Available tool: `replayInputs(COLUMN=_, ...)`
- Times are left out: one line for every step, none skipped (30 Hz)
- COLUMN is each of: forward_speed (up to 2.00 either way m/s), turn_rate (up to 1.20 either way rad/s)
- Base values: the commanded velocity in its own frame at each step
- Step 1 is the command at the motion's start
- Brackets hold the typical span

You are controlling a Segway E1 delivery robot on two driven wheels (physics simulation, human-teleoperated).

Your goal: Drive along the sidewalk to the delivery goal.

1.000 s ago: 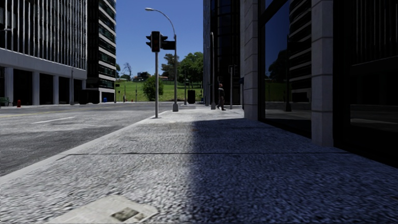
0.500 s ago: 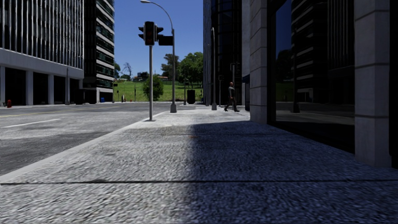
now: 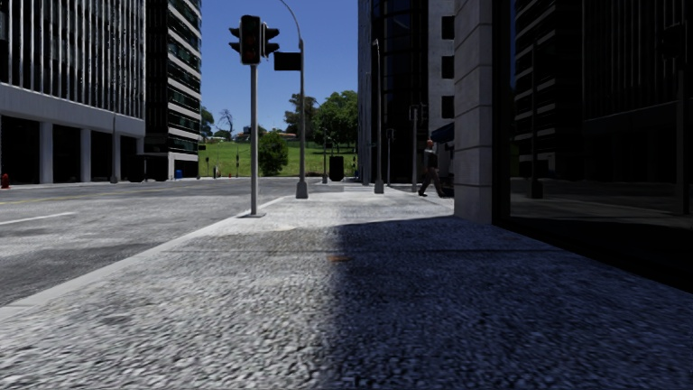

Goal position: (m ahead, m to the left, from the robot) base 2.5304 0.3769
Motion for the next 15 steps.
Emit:
replayInputs(forward_speed=2.0, turn_rate=0.0)
replayInputs(forward_speed=2.0, turn_rate=0.0)
replayInputs(forward_speed=2.0, turn_rate=0.0)
replayInputs(forward_speed=2.0, turn_rate=0.0)
replayInputs(forward_speed=2.0, turn_rate=0.0)
replayInputs(forward_speed=2.0, turn_rate=0.0)
replayInputs(forward_speed=2.0, turn_rate=0.0)
replayInputs(forward_speed=2.0, turn_rate=0.0)
replayInputs(forward_speed=2.0, turn_rate=0.0)
replayInputs(forward_speed=2.0, turn_rate=0.0)
replayInputs(forward_speed=2.0, turn_rate=0.0)
replayInputs(forward_speed=2.0, turn_rate=0.0)
replayInputs(forward_speed=2.0, turn_rate=0.0)
replayInputs(forward_speed=2.0, turn_rate=0.0)
replayInputs(forward_speed=2.0, turn_rate=0.0)
